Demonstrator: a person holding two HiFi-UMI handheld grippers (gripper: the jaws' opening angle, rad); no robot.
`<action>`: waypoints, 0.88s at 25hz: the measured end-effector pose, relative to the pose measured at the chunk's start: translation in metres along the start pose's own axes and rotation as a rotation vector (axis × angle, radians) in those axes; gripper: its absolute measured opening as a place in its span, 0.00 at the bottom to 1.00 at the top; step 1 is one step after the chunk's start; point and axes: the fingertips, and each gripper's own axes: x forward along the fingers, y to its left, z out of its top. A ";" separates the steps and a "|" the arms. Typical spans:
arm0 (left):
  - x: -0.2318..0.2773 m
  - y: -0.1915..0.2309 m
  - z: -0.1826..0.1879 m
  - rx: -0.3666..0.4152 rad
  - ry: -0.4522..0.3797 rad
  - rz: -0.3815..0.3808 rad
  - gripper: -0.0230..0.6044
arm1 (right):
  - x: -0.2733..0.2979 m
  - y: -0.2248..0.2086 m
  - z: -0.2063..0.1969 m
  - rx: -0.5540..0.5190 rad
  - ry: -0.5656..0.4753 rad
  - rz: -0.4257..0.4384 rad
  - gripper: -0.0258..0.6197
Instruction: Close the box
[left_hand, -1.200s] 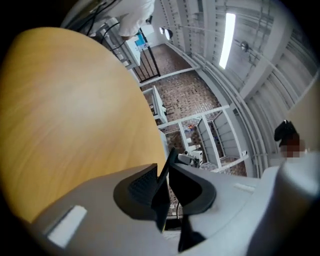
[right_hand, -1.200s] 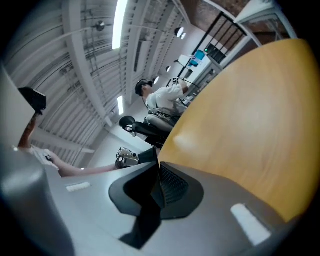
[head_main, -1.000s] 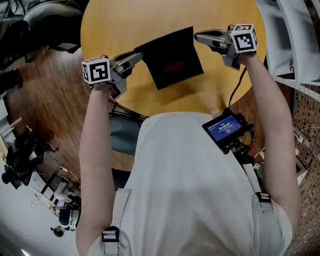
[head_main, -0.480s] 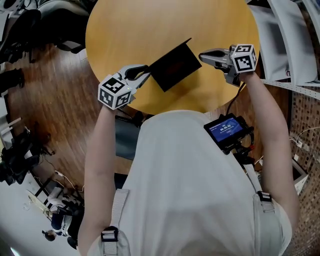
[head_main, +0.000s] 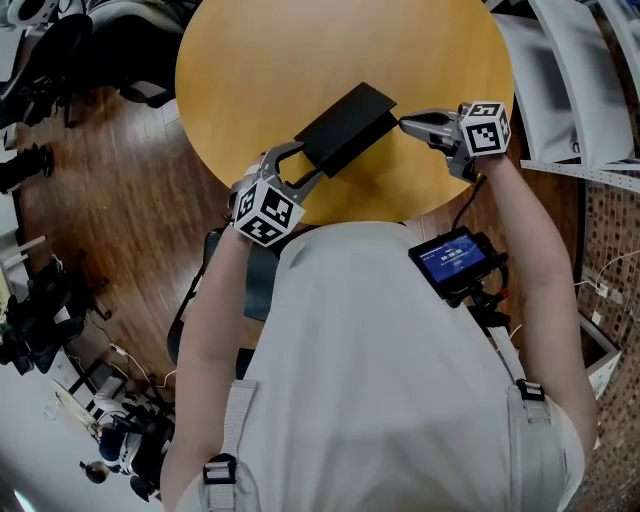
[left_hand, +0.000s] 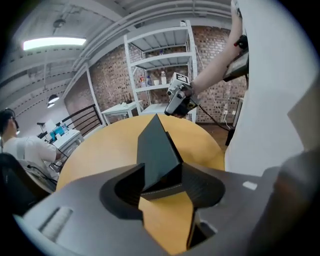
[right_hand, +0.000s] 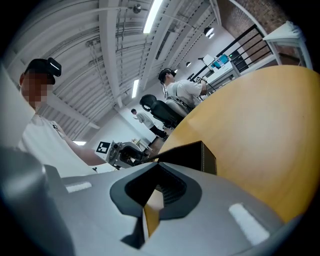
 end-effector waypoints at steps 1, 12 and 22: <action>0.002 -0.005 0.000 0.023 0.011 -0.012 0.41 | -0.001 -0.002 -0.002 0.004 -0.003 -0.005 0.05; -0.013 -0.016 0.020 -0.096 -0.106 -0.016 0.35 | -0.001 0.009 0.003 -0.057 -0.056 0.001 0.04; -0.057 0.069 0.079 -0.490 -0.445 0.201 0.04 | 0.020 0.088 0.084 -0.377 -0.209 0.028 0.07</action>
